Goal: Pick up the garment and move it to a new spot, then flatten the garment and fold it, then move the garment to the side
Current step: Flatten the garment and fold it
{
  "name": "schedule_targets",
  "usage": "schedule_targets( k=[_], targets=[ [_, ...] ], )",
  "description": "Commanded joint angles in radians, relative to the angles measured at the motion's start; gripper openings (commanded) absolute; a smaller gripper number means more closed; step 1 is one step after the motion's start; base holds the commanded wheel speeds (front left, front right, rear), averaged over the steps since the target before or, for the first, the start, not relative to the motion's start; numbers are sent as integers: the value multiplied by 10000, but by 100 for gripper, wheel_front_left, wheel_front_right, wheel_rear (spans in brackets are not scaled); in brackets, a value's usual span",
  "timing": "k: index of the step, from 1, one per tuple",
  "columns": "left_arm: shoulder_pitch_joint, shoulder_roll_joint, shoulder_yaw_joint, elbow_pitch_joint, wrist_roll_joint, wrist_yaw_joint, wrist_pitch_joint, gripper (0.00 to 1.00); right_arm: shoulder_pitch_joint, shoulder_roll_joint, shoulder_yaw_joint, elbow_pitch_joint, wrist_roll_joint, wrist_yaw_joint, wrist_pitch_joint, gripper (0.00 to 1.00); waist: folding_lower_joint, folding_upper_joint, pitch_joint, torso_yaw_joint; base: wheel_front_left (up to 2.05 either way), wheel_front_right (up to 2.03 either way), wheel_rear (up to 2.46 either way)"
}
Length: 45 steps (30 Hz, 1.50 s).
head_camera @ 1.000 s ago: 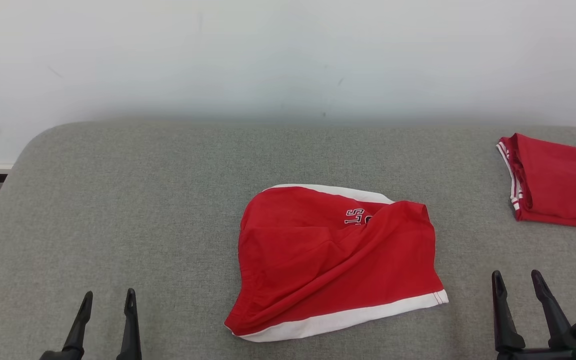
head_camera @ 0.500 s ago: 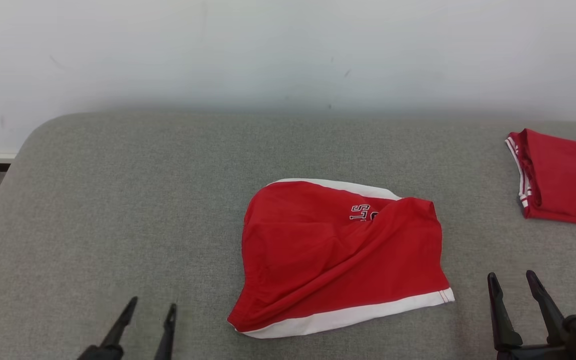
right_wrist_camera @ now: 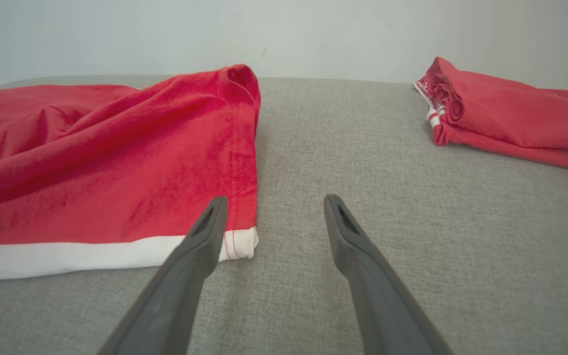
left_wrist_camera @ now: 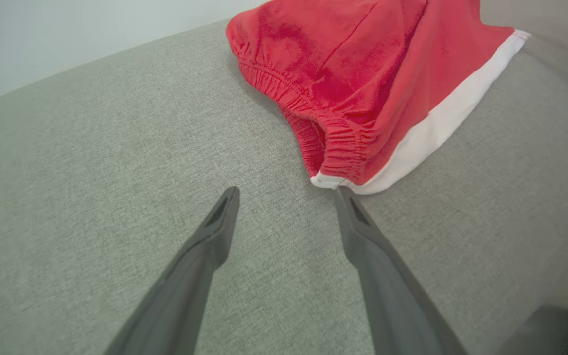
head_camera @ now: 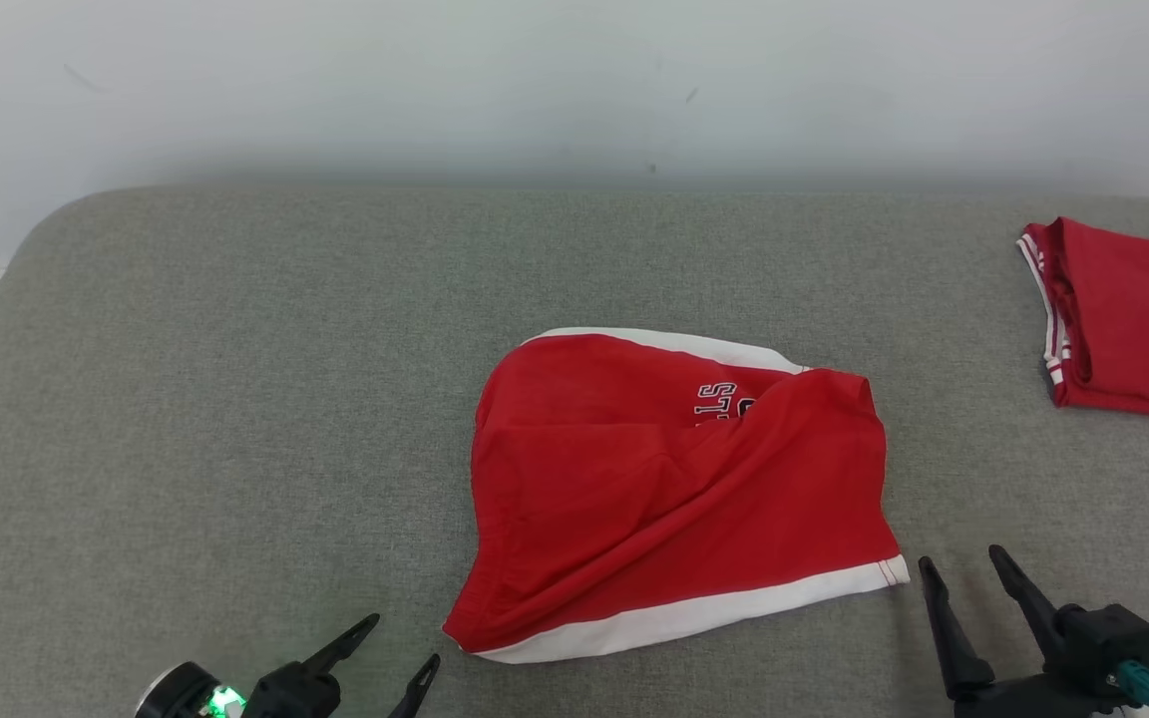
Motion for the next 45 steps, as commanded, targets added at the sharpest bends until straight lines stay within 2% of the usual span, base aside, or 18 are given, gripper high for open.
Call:
schedule_targets(
  k=[1,10,20,21,23,30,38,45],
  targets=[
    [-144,37,-51,44,-53,25,-64,100,-91,-50,62,35,46,-31,-23,100,-1,0,46,-43,0,0,0],
    [-1801,414,-2581,807,-875,25,-96,100,-1023,-107,1281,1376,412,-31,-22,100,-1,0,279,-191,0,0,0],
    [-2801,309,-4057,1086,-1519,25,-99,100,-2033,125,2252,2729,920,-31,-51,100,-1,0,458,-264,0,0,0],
    [-2834,272,-4144,1142,-1599,25,-100,50,-2112,153,2325,2851,993,-31,-52,74,-1,0,464,-261,0,0,0],
    [-2919,164,-4216,1088,-1677,25,-100,0,-2241,169,2488,3048,1127,-31,-49,0,-1,0,475,-238,0,0,0],
    [-2527,76,-3654,749,-1687,24,-101,0,-2234,59,2473,2830,1455,-31,-42,0,-1,0,333,-181,0,0,0],
    [-1728,92,-1927,-845,-1356,24,-102,0,-1617,-263,1617,1131,1375,-32,-41,0,-1,0,35,-139,0,0,0],
    [-2612,169,-842,-1753,-1533,24,-102,0,-2375,-525,1315,-150,1383,-32,-39,0,-1,0,165,-263,0,0,0]
  ],
)
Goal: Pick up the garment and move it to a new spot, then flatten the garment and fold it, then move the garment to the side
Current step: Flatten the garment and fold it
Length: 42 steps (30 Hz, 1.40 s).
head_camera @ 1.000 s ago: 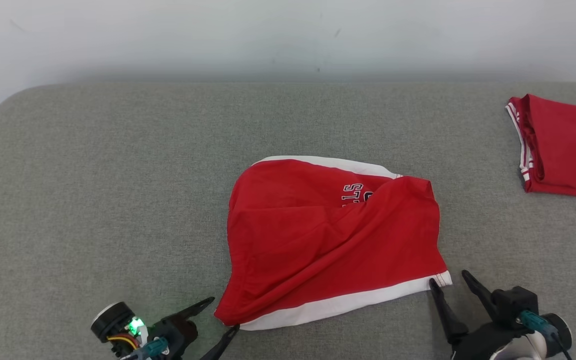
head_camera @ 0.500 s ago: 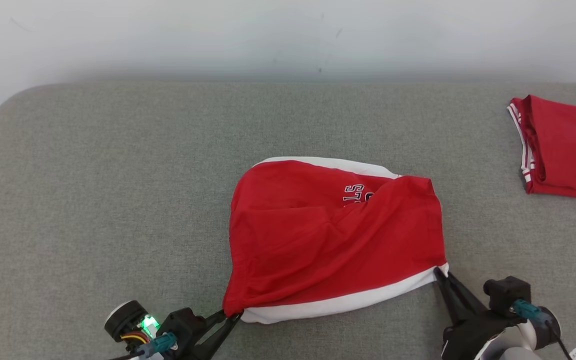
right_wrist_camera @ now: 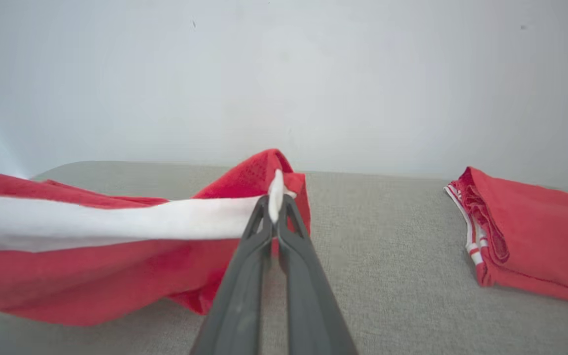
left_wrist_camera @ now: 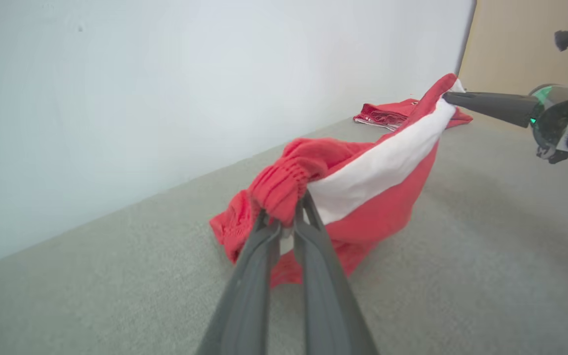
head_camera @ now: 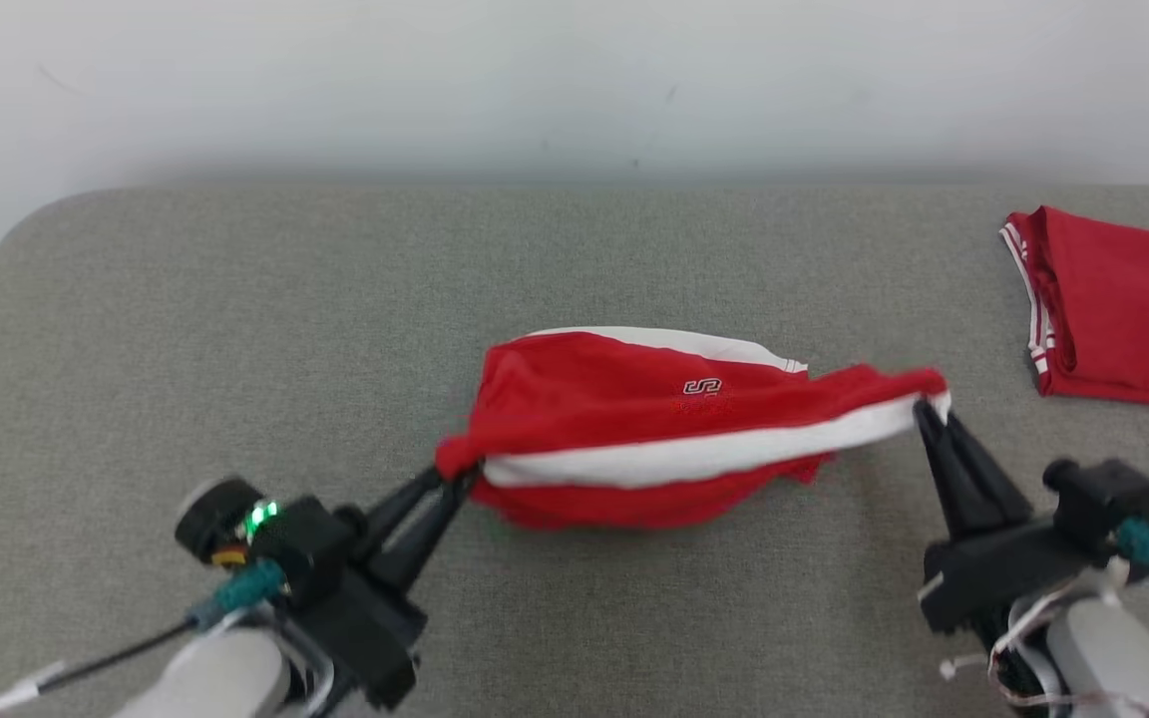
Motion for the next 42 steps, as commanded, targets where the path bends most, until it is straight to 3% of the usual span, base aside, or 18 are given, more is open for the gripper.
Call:
schedule_targets(
  k=[1,7,14,24,33,42],
  targets=[
    [-288,39,38,-72,-93,24,-31,0,-254,-95,21,-115,-2,-32,3,0,1,0,117,-59,0,0,0],
    [-2713,208,-237,-9,-1092,24,168,0,-2327,-257,-55,-391,228,-32,503,0,1,0,1159,-298,0,0,0],
    [-6894,333,-486,547,-2567,24,819,0,-6208,-96,-359,51,321,-32,1596,0,1,0,3244,-595,0,0,0],
    [-12283,66,-1117,2589,-3795,24,1029,0,-12186,329,-493,1968,-53,-32,2519,0,1,0,5467,-780,0,0,0],
    [-14873,-278,-1925,3994,-4468,24,910,0,-15137,604,-358,4031,-510,-32,2357,0,1,0,6003,-901,0,0,0],
    [-15861,-263,-3021,4590,-4945,24,643,0,-16128,907,-239,5316,-543,-32,1881,0,1,0,6549,-1015,0,0,0]
  ],
)
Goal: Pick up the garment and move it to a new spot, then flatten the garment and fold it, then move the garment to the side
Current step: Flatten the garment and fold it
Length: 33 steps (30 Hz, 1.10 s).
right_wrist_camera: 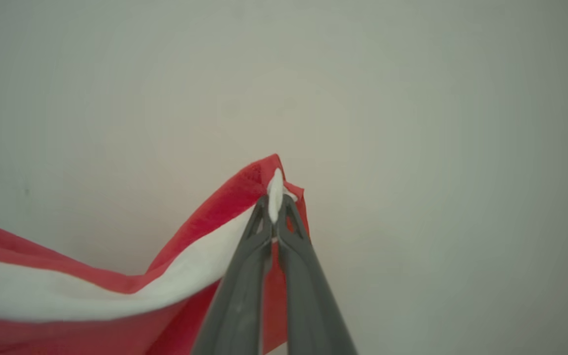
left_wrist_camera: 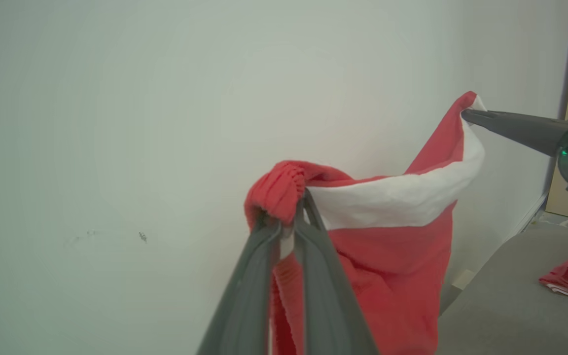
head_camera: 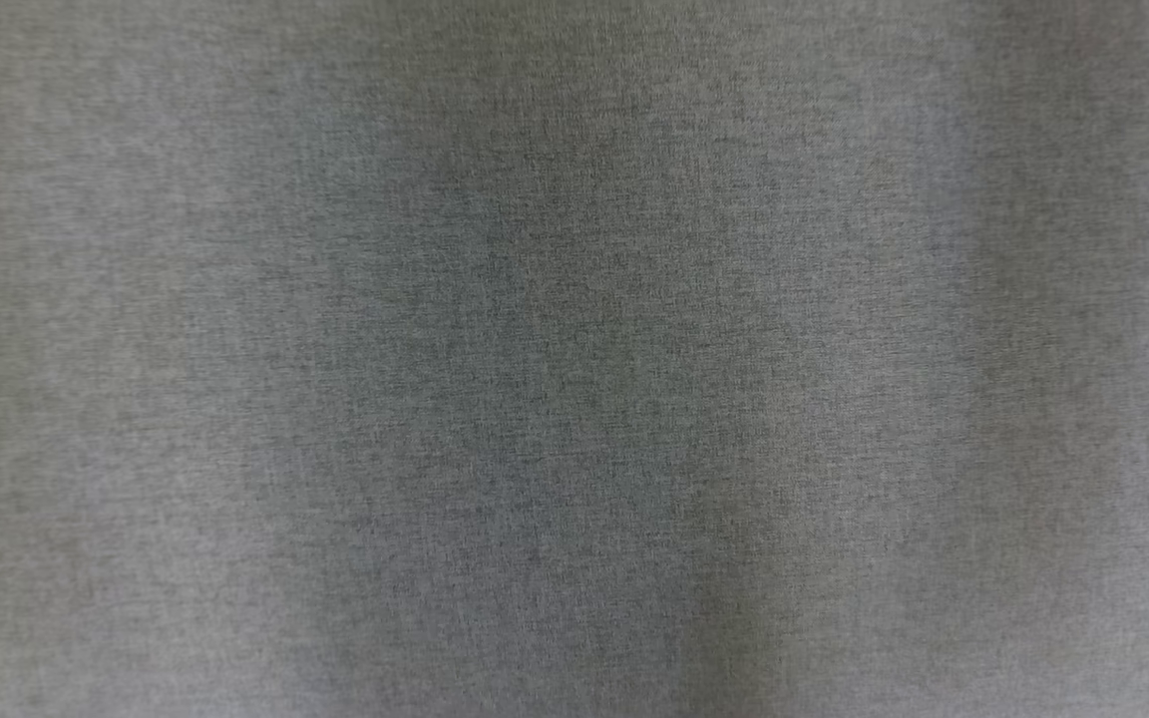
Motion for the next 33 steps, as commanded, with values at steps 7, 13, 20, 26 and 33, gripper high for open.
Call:
schedule_targets(
  k=[7,13,20,26,33],
  targets=[
    [225,-92,-358,174,-643,24,-499,0,7,97,266,501,203,-32,-406,0,-2,-2,325,23,0,0,0],
    [1219,-35,-284,-117,-945,24,-749,0,871,168,586,635,568,-32,-814,0,-2,-2,-78,29,0,0,0],
    [3859,234,557,-1253,-655,28,-752,0,3256,15,1197,-180,1519,-32,-1307,0,-2,-2,-1136,-64,0,0,0],
    [7000,170,1597,-2706,-23,305,-755,0,6070,-489,1624,-1485,2325,-32,-1402,0,-2,-2,-2208,-60,0,0,0],
    [10701,58,2599,-4251,904,746,-757,0,9356,-976,1500,-3011,2854,-32,-1372,0,-2,-2,-3145,-64,0,0,0]
  ],
)
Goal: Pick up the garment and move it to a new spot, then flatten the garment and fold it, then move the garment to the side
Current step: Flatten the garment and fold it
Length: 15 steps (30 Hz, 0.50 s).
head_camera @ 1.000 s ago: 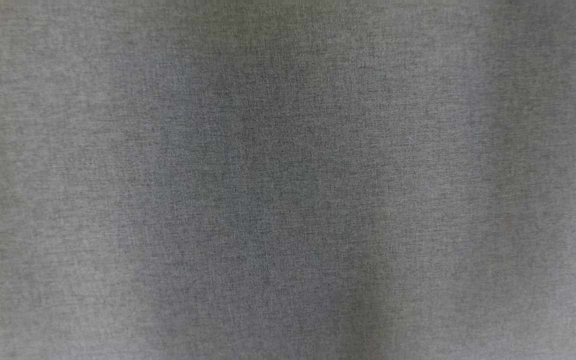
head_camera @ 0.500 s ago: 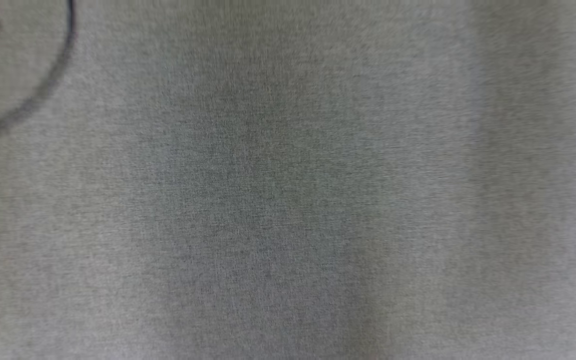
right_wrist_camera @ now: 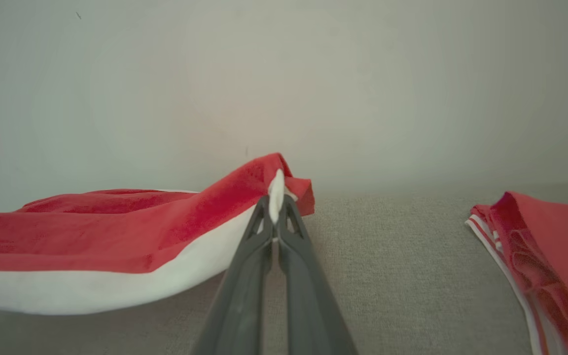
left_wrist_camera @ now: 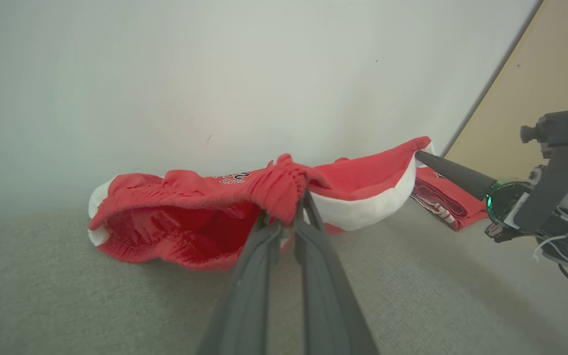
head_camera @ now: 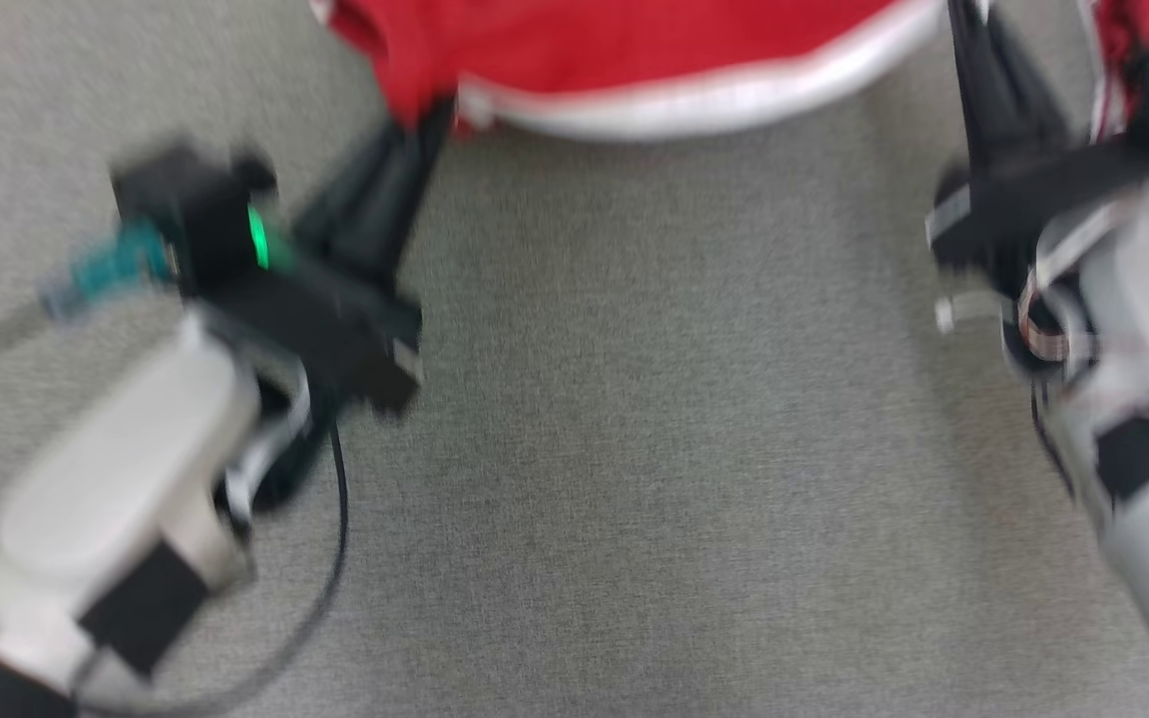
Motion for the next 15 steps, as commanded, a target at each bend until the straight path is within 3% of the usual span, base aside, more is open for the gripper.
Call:
schedule_targets(
  k=[1,8,15],
  targets=[
    [845,-90,284,-253,192,50,-30,0,791,-180,-136,-311,73,-32,39,0,3,1,-774,-12,0,0,0],
    [3758,-378,1025,-765,1136,12,-31,0,3623,-394,-662,-1471,-104,-32,353,0,3,1,-1586,-68,0,0,0],
    [5797,-522,1147,-851,1957,-194,-31,0,6369,-309,-1686,-2848,-205,-32,893,0,3,1,-2399,15,0,0,0]
  ],
)
